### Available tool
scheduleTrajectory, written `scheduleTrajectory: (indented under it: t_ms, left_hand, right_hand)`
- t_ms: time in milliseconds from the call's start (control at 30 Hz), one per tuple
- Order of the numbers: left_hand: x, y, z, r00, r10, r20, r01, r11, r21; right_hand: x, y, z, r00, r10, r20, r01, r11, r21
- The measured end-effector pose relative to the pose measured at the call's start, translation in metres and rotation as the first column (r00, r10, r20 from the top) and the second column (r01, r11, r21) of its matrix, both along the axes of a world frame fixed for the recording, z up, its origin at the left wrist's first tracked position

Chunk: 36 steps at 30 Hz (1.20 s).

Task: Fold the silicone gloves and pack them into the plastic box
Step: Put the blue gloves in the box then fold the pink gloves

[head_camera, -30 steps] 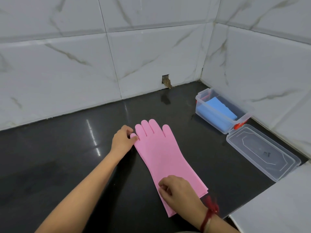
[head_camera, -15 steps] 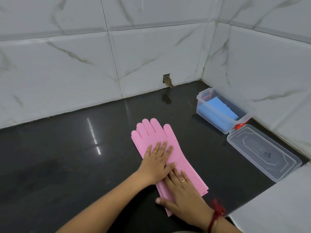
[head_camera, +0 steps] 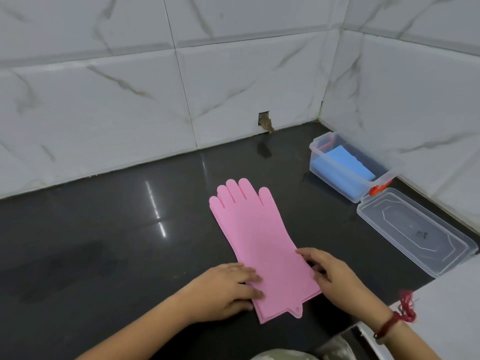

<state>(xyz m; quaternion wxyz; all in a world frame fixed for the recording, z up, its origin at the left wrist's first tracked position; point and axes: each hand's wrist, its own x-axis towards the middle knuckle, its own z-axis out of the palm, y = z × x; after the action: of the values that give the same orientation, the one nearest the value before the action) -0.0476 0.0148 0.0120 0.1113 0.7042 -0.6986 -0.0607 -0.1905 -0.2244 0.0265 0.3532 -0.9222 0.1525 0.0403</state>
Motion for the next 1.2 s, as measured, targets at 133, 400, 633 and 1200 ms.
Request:
scheduleTrajectory:
  t_ms: [133, 400, 633, 1200]
  left_hand:
    - [-0.004, -0.010, -0.006, 0.981, 0.033, 0.193, 0.012, 0.973, -0.231]
    - [-0.007, -0.024, -0.013, 0.732, 0.499, -0.464, -0.655, 0.703, -0.278]
    - [-0.001, -0.034, -0.008, 0.419, 0.561, -0.714, -0.853, 0.513, -0.098]
    - [0.027, -0.014, 0.007, 0.385, 0.836, -0.391, -0.921, 0.374, -0.108]
  right_hand:
    - [0.001, 0.000, -0.003, 1.000, 0.019, -0.018, -0.018, 0.998, 0.063]
    - [-0.004, -0.011, 0.007, 0.983, 0.181, -0.025, -0.174, 0.971, 0.161]
    - [0.036, -0.005, 0.001, 0.975, 0.013, 0.222, -0.030, 0.997, 0.070]
    - [0.066, 0.025, 0.007, 0.931, -0.210, 0.299, 0.249, 0.964, -0.099]
